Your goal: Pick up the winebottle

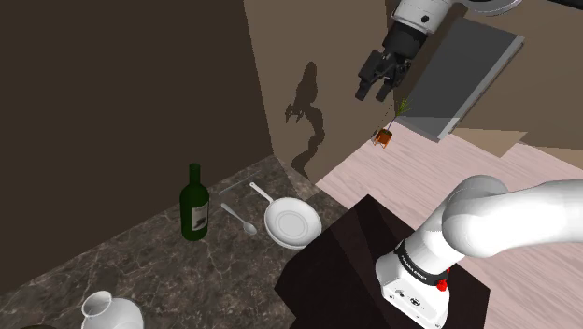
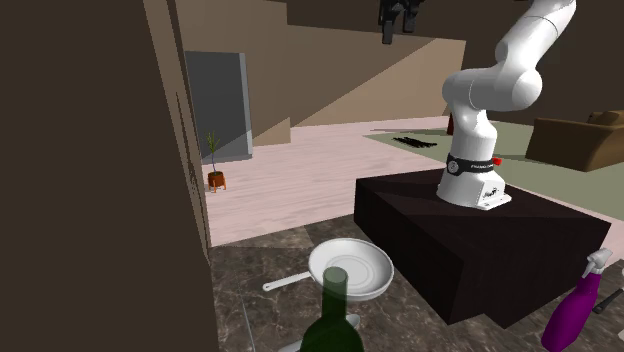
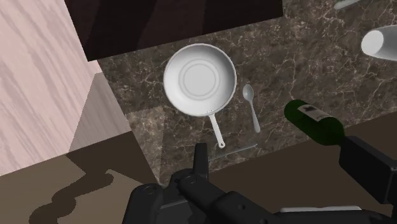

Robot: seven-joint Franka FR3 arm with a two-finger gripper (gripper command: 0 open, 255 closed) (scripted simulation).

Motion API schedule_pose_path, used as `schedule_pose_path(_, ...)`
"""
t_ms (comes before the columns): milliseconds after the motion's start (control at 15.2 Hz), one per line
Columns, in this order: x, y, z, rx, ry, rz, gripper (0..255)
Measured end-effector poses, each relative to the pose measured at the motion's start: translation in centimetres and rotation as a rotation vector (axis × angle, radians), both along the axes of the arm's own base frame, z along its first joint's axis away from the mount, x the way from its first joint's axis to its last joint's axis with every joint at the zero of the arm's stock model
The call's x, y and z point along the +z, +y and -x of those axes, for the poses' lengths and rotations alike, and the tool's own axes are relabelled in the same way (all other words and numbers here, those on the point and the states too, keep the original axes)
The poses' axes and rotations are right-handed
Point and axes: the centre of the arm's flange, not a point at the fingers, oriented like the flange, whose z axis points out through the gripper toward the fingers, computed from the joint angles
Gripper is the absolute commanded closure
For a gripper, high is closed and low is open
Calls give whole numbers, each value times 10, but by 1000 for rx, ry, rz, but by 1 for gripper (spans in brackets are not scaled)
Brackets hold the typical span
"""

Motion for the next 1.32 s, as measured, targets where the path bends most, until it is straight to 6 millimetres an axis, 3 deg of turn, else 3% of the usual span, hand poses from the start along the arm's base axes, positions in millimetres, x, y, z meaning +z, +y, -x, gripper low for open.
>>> schedule_pose_path(198, -10, 10, -8, -2, 0, 2, 0)
schedule_pose_path(1320, -138, 157, -117, -29, -9, 33, 0)
